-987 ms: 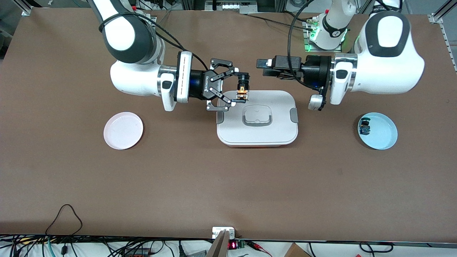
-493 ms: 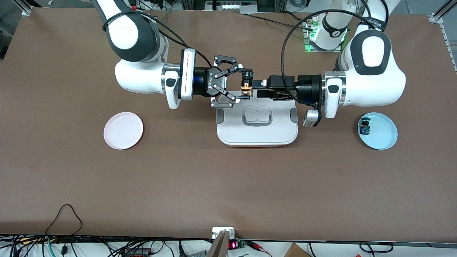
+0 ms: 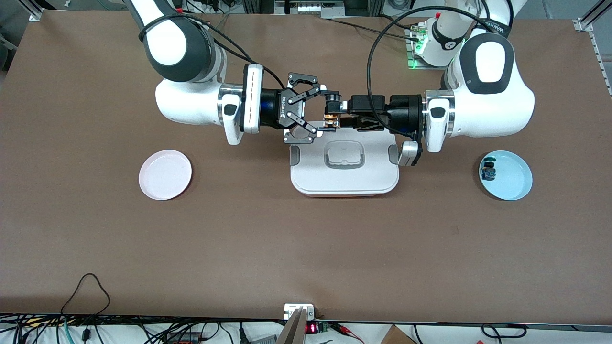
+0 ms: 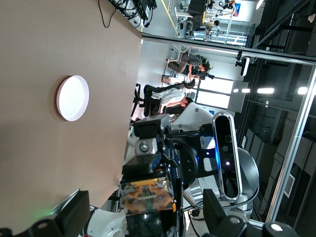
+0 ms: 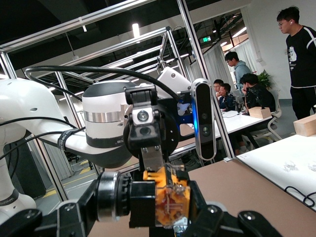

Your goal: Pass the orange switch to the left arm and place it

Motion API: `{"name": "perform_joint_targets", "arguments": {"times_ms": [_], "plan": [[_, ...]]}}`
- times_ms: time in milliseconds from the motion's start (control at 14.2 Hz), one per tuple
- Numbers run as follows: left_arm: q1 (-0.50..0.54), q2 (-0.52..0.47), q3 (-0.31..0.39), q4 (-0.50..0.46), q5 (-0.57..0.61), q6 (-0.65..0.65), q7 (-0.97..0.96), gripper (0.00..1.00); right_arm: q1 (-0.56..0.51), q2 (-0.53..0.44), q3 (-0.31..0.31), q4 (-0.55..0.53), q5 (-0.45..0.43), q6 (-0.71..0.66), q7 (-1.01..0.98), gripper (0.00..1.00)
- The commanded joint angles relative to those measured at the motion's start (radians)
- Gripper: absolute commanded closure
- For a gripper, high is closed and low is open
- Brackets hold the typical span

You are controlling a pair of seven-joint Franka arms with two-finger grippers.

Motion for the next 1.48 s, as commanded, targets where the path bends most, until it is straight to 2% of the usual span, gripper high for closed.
{"name": "perform_joint_targets", "arguments": {"times_ms": [0, 211, 634, 705, 846, 987, 1128, 1268, 1409], "plan": [[-0.005, -0.031, 0.004, -0.011, -0.023, 0.003, 0.012, 0.0, 0.005, 0.005, 0.0, 0.013, 0.022, 0.009, -0.013, 0.91], [-0.005, -0.049, 0.004, -0.014, -0.02, 0.001, -0.069, 0.0, 0.005, 0.005, 0.0, 0.012, 0.022, 0.009, -0.013, 0.91], [-0.012, -0.045, 0.004, -0.014, -0.018, 0.009, -0.049, 0.03, 0.005, 0.005, -0.002, 0.01, 0.022, 0.008, -0.014, 0.91], [-0.014, -0.041, 0.004, -0.014, -0.018, 0.012, -0.049, 0.06, 0.003, 0.003, -0.002, 0.01, 0.022, 0.008, -0.014, 0.91], [-0.013, -0.04, 0.004, -0.014, -0.018, 0.01, -0.049, 0.26, 0.005, 0.003, -0.002, 0.009, 0.022, 0.006, -0.014, 0.91], [-0.014, -0.038, 0.004, -0.012, -0.018, 0.012, -0.049, 0.41, 0.005, 0.002, -0.005, 0.007, 0.022, 0.006, -0.014, 0.91], [-0.014, -0.031, 0.004, -0.011, -0.017, 0.01, -0.049, 0.64, 0.005, 0.002, -0.005, 0.007, 0.022, 0.008, -0.014, 0.91], [-0.014, -0.029, 0.004, -0.011, -0.017, 0.009, -0.049, 0.79, 0.005, 0.0, -0.006, 0.007, 0.021, 0.008, -0.016, 0.91], [-0.014, -0.029, 0.004, -0.011, -0.017, 0.006, -0.051, 0.83, 0.005, 0.0, -0.006, 0.006, 0.021, 0.008, -0.016, 0.9]]}}
